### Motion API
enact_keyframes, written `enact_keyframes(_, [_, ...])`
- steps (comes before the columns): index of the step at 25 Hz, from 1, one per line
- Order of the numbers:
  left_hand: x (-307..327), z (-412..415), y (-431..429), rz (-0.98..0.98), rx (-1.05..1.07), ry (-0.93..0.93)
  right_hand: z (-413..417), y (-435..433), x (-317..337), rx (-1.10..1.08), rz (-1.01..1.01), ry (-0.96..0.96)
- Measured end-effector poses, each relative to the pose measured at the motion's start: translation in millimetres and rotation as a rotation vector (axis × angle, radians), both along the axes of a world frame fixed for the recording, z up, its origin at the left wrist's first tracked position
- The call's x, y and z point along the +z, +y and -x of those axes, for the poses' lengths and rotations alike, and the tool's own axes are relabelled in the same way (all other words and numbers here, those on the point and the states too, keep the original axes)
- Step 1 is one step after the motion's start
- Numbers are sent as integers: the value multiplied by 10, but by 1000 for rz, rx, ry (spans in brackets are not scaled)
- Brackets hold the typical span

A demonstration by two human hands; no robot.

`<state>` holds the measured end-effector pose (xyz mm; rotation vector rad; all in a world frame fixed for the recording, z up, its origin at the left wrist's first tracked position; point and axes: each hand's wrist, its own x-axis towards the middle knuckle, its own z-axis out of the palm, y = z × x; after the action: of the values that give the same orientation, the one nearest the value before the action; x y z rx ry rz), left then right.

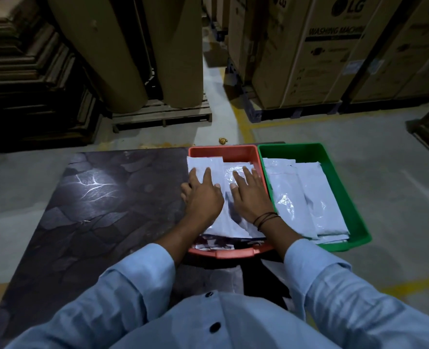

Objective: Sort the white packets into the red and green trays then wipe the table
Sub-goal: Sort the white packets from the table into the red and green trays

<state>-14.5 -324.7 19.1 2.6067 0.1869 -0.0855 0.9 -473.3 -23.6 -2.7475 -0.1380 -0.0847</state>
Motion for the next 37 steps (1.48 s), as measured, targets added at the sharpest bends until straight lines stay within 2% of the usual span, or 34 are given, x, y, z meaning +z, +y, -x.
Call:
enact_keyframes(3, [-19,16,-105,-26,-16,-18,25,-84,40,-37,-147,-80])
enact_keyframes(5, [-66,41,-112,-52,-51,-11,74,-90,61,-23,-172,-104])
enact_keyframes(8, [-236,107,-112,-61,-225,-10,117,-85,54,-13,-170,-116])
enact_keyframes(10, [-387,140,-81,-149,-341,-28,135,-66,34,-22,-170,-105])
enact_keyframes(13, [-554,110,21,-335,-410,-63,192,-6,28,7,-113,-122])
enact_keyframes(16, [-559,31,90,-413,-460,1,255,15,43,9,-86,-104])
enact_keyframes(26, [-404,66,163,-340,-448,-97,326,46,-8,-53,-64,-65])
enact_keyframes(33, [-324,142,228,-291,-455,-95,377,85,-15,-37,-15,-75])
enact_keyframes(37, [-327,143,233,-274,-455,-89,387,52,-31,-98,-5,-113])
